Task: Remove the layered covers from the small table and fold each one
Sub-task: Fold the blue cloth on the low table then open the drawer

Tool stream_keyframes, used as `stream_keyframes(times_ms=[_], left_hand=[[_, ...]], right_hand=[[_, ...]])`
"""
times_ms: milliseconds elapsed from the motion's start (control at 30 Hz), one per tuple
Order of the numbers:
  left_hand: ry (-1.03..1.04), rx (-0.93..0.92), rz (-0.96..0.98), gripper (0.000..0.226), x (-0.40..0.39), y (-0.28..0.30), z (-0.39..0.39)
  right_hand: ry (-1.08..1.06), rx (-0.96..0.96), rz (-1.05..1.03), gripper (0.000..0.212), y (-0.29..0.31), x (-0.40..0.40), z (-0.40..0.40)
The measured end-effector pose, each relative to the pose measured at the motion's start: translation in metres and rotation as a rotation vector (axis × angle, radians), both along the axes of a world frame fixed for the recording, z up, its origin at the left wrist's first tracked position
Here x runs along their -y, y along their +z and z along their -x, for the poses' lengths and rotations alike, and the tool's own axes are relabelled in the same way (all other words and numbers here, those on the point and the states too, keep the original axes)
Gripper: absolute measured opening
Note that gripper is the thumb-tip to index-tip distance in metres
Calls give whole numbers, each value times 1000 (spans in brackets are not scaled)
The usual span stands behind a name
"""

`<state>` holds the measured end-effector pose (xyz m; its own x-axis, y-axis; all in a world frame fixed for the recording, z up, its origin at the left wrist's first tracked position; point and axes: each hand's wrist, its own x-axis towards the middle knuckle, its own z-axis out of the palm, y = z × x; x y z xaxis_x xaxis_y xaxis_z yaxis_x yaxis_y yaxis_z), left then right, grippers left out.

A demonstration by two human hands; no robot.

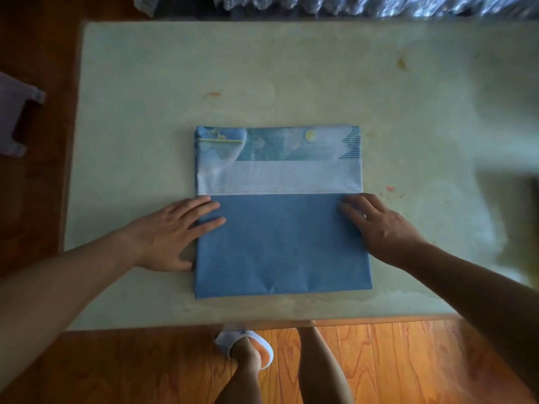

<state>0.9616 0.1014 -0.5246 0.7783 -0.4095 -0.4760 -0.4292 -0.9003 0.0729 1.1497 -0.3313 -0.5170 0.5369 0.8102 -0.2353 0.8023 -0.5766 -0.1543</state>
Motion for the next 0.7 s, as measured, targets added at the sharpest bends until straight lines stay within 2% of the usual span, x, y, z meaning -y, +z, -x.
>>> stream_keyframes(times_ms=[67, 133, 333, 433, 500, 600, 667, 700], left_hand=[[38, 30, -1, 113, 10, -2, 5], [77, 59, 30, 109, 17, -4, 10], [-52, 313, 58, 64, 17, -8, -9], [-125, 384, 112, 55, 13, -12, -17], [-101, 405, 153, 51, 12, -11, -13], [77, 382, 300, 43, 9, -7, -11], [278, 251, 503, 43, 5, 2, -15], [438, 170, 619, 36, 5, 8, -17]], right_hand=[[-7, -8, 30, 72, -2, 1, 2], [-15, -23, 60, 73, -4, 2, 3], [121, -16, 8, 70, -6, 13, -7], [205, -33, 56, 77, -3, 19, -16], [295, -33, 96, 76, -2, 27, -20], [340, -77, 86, 87, 0, 38, -32], [332, -123, 31, 93, 0, 39, -40], [325, -159, 16, 94, 1, 38, -40]])
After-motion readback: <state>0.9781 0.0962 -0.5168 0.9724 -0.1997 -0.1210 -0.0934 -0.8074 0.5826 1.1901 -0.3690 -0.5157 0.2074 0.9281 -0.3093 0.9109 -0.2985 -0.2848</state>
